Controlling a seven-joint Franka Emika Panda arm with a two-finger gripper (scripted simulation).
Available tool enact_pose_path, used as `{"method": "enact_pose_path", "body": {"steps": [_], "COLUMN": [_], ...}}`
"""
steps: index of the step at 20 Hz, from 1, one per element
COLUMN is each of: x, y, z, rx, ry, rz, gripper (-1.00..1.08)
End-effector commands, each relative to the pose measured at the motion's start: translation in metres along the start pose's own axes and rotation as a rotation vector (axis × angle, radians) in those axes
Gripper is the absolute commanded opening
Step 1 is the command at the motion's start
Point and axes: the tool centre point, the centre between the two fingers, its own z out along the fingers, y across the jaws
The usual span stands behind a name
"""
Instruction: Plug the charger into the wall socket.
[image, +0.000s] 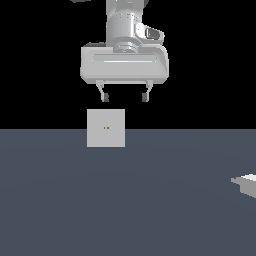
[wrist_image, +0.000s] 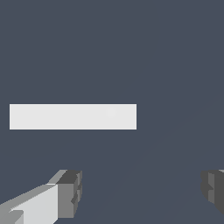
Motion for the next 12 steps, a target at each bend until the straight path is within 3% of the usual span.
{"method": "enact_pose_path", "body": {"steps": [1, 12], "x": [0.0, -0.017], "y": [0.0, 0.018], "z": [0.0, 0.011], "rx": [0.0, 0.001], "ry": [0.0, 0.004], "rz": [0.0, -0.042], "gripper": [1.0, 1.0]}}
